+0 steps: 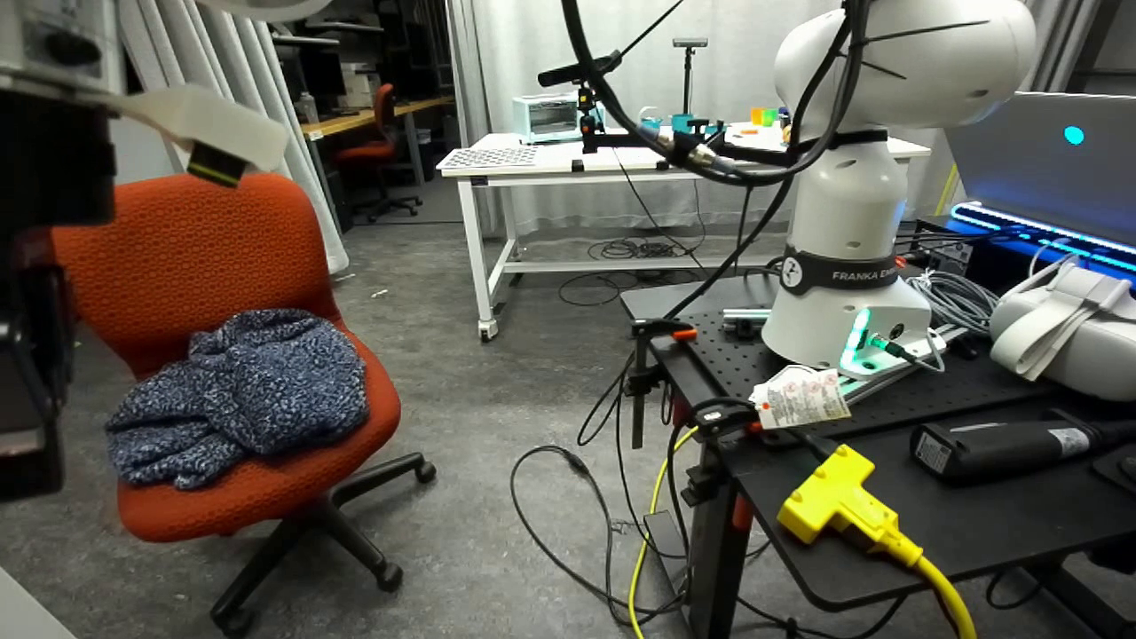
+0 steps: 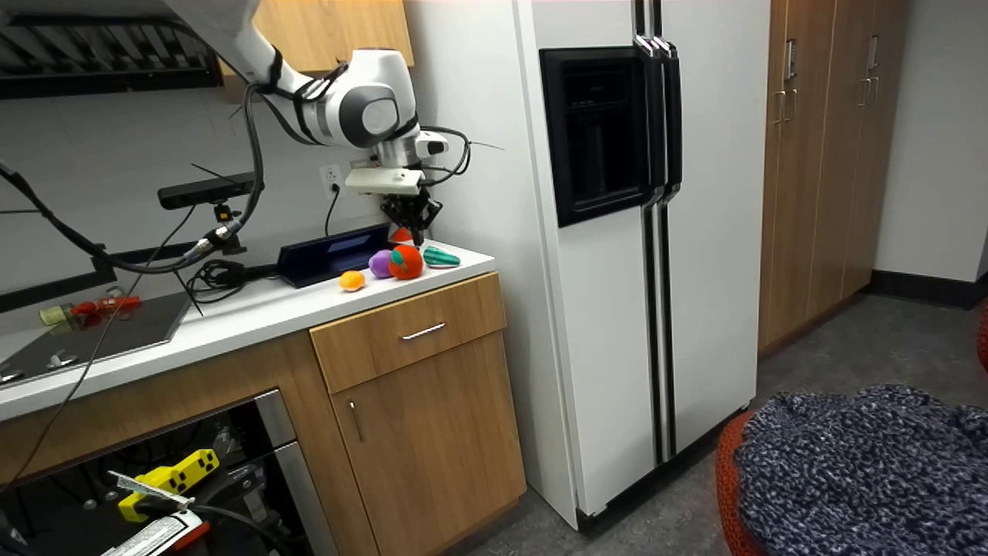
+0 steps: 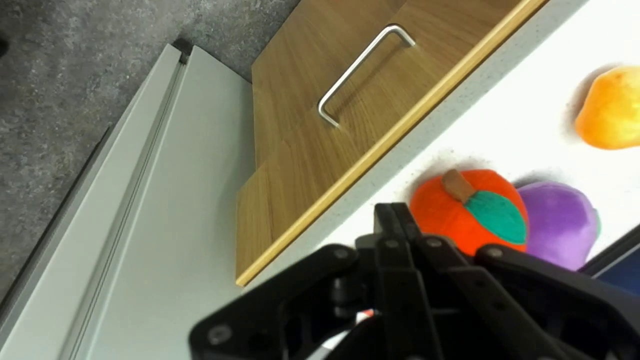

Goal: Close the open drawer on the right

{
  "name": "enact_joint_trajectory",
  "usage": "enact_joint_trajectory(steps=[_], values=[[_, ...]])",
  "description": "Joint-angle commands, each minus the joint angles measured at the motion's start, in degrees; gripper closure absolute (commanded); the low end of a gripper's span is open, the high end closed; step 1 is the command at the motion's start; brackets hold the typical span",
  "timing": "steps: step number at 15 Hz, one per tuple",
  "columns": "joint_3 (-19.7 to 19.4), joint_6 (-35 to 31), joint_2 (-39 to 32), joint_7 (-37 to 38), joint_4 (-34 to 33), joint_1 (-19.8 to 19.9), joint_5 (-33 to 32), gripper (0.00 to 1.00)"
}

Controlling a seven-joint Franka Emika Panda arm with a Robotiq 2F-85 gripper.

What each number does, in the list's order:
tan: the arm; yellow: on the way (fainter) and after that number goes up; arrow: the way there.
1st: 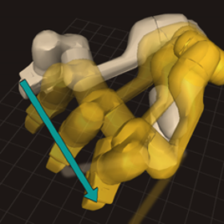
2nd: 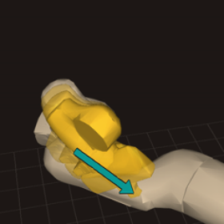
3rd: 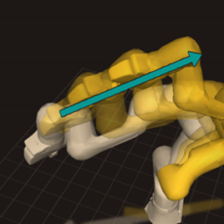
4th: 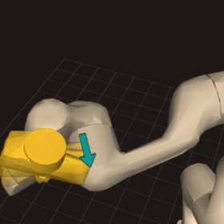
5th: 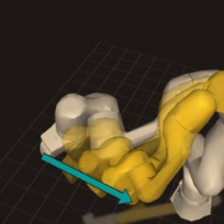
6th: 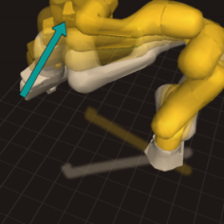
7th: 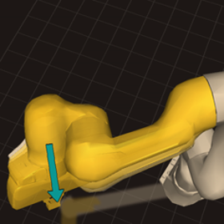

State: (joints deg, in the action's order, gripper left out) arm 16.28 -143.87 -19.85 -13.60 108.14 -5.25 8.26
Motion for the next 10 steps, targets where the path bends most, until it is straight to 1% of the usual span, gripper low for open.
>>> enact_joint_trajectory(steps=[1, 2, 3, 4, 10], values=[[-0.32, -0.11, 8.50, -2.76, 6.42, -0.44, 0.09, 0.74], [-0.27, -0.38, 10.02, -3.46, 7.29, -0.53, 0.35, 0.72], [-0.28, -0.53, 11.46, -4.02, 8.09, -0.68, 0.58, 0.66], [-0.28, -0.86, 12.87, -4.61, 8.88, -0.85, 0.84, 0.57], [-0.96, -2.27, 20.44, -7.33, 13.38, -2.15, 3.28, 0.13]])
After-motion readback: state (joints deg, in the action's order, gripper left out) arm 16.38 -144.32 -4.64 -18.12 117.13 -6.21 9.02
